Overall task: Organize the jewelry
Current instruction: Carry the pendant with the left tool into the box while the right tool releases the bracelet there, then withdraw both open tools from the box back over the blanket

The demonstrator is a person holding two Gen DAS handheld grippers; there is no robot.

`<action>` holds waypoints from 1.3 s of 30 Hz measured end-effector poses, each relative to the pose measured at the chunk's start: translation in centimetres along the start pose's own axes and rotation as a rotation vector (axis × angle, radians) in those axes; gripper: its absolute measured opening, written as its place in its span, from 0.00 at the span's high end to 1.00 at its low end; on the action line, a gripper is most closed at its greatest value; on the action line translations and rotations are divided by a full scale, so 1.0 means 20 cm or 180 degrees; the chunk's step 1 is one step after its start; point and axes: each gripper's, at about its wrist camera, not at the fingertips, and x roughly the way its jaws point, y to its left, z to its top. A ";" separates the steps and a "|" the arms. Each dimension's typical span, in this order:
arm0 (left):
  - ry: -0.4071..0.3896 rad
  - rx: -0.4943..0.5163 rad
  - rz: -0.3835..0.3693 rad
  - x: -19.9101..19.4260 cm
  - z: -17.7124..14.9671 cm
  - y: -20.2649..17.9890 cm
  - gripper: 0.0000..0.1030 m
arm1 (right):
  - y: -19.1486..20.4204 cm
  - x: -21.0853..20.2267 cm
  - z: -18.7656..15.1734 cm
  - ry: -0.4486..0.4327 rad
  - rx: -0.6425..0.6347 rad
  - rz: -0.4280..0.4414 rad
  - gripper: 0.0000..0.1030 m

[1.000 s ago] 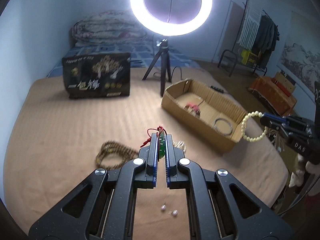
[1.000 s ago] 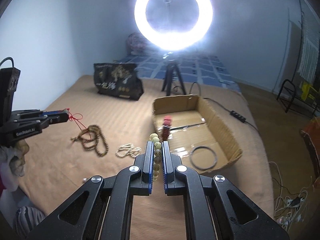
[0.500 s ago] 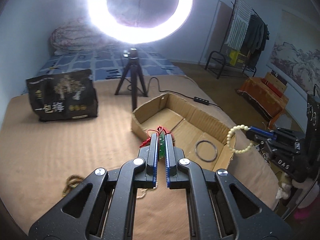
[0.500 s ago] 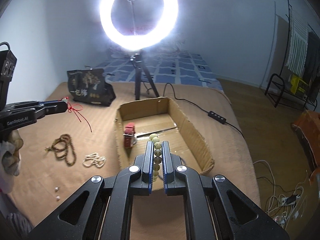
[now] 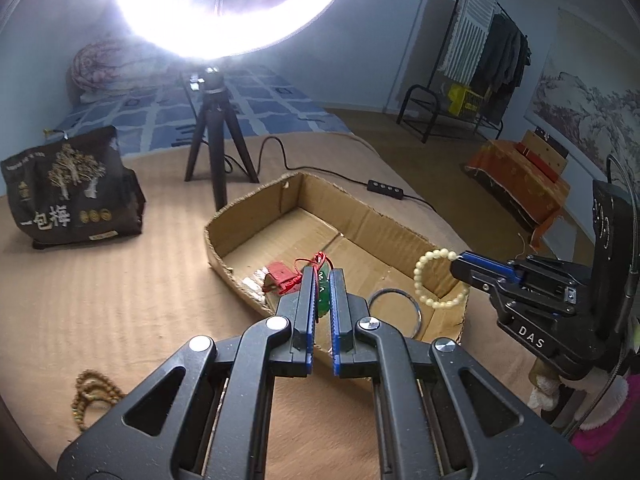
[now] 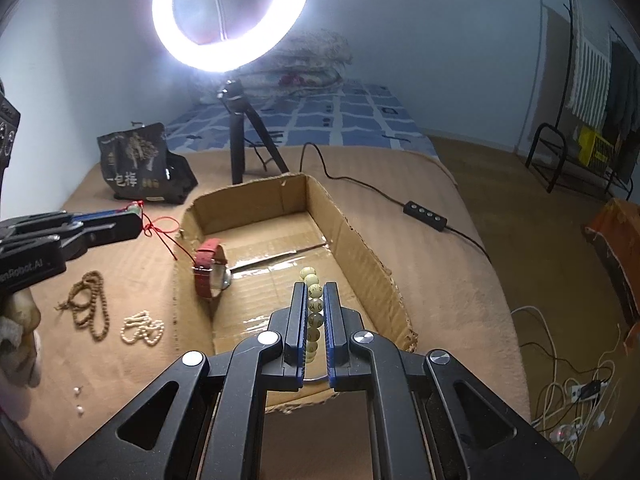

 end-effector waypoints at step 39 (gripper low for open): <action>0.0066 0.0067 0.0201 -0.11 -0.07 -0.03 0.51 | 0.05 -0.11 -0.04 -0.0040 0.0118 -0.0154 0.24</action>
